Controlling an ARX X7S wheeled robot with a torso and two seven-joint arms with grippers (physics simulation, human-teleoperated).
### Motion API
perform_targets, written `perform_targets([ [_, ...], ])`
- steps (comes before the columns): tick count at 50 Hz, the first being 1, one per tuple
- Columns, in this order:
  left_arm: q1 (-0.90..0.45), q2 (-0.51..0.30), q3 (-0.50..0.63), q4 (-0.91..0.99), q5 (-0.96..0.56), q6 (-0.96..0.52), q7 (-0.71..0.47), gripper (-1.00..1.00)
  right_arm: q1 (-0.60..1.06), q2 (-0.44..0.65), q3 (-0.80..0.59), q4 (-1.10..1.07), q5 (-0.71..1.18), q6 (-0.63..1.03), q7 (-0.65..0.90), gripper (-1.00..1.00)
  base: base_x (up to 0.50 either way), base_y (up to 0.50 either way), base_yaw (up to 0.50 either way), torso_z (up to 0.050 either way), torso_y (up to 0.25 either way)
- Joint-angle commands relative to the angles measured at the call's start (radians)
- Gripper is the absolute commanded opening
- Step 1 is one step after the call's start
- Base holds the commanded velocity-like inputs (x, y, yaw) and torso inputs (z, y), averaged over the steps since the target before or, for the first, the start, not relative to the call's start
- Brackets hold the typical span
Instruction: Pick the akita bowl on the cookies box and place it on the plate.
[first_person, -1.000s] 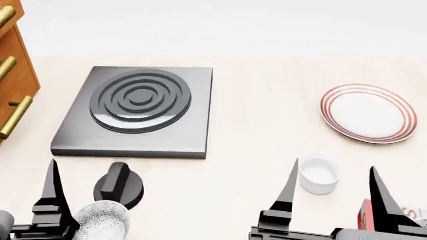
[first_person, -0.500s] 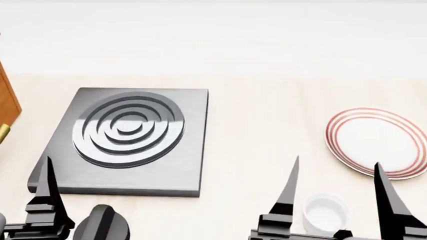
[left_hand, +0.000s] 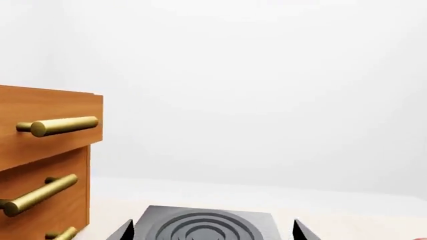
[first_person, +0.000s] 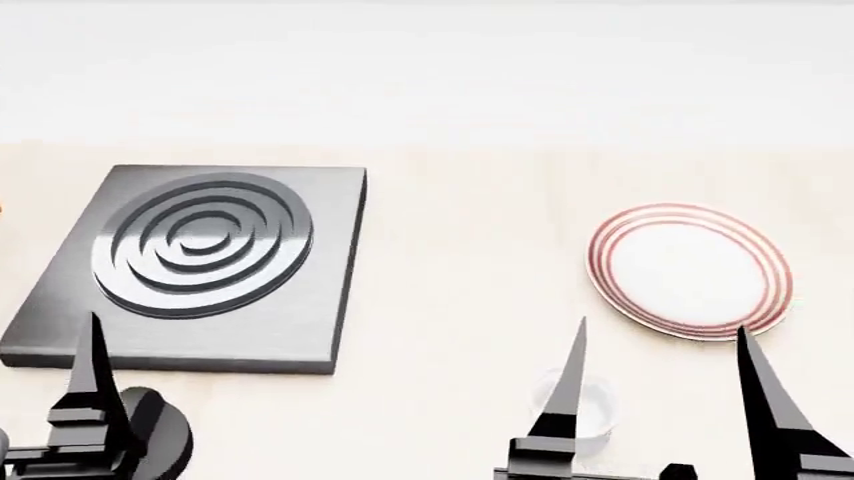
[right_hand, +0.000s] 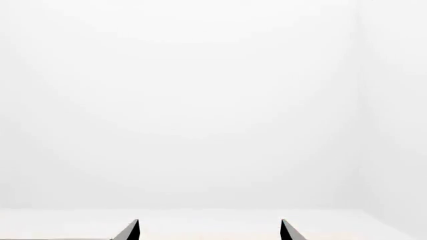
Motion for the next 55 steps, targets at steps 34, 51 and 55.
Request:
perform_targets([
  [34, 0.004, -0.032, 0.022, -0.011, -0.027, 0.018, -0.033, 1.00, -0.012, 0.046, -0.022, -0.012, 0.028, -0.022, 0.021, 1.00, -0.13, -0.50, 0.00, 0.000, 0.000],
  [51, 0.003, -0.047, 0.031, -0.010, -0.042, 0.022, -0.053, 1.00, -0.019, 0.054, -0.032, 0.011, 0.039, -0.066, 0.023, 1.00, -0.01, -0.28, 0.00, 0.000, 0.000],
  [55, 0.002, -0.050, 0.033, -0.013, -0.045, 0.022, -0.057, 1.00, -0.023, 0.057, -0.037, 0.008, 0.024, -0.075, 0.032, 1.00, 0.37, -0.02, 0.00, 0.000, 0.000],
])
